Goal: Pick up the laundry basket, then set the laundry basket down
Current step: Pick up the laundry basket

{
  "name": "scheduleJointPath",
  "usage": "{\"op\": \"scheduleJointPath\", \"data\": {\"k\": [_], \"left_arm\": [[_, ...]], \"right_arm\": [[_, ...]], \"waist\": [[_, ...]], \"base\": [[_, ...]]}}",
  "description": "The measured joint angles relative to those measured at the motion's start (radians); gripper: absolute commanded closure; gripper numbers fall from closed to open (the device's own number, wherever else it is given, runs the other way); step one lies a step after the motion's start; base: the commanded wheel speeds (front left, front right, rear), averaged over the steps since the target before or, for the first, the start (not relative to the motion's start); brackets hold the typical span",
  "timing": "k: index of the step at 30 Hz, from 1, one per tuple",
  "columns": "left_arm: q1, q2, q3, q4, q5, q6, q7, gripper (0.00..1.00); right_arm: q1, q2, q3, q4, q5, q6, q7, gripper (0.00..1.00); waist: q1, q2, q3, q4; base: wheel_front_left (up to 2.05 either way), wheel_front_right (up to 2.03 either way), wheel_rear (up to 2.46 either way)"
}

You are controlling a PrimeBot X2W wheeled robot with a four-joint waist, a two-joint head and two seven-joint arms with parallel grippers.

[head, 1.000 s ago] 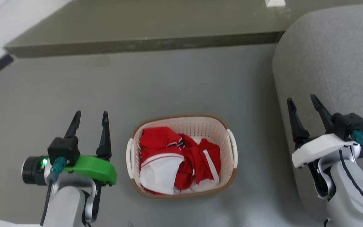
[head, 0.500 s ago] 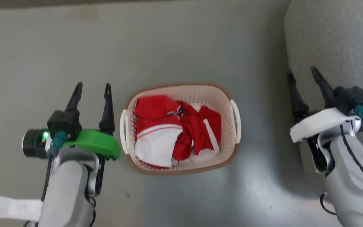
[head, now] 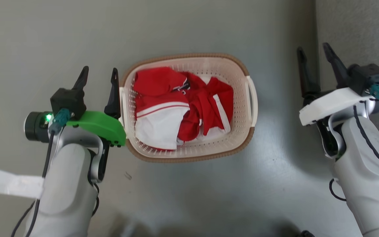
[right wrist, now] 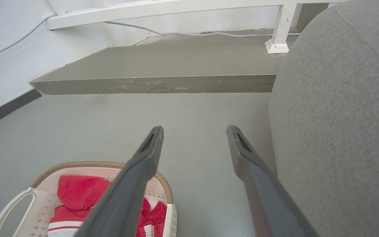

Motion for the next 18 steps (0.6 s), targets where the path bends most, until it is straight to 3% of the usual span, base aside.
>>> {"op": "scheduleJointPath", "data": {"k": [18], "left_arm": [[-0.12,-0.018,-0.017,0.269,-0.044,-0.068,0.041,0.0]], "right_arm": [[-0.095,0.038,0.065,0.197,-0.016,0.026,0.0,0.0]], "waist": [[-0.0001,0.0,0.111,-0.012]], "base": [[0.0,0.0,0.0]]}}
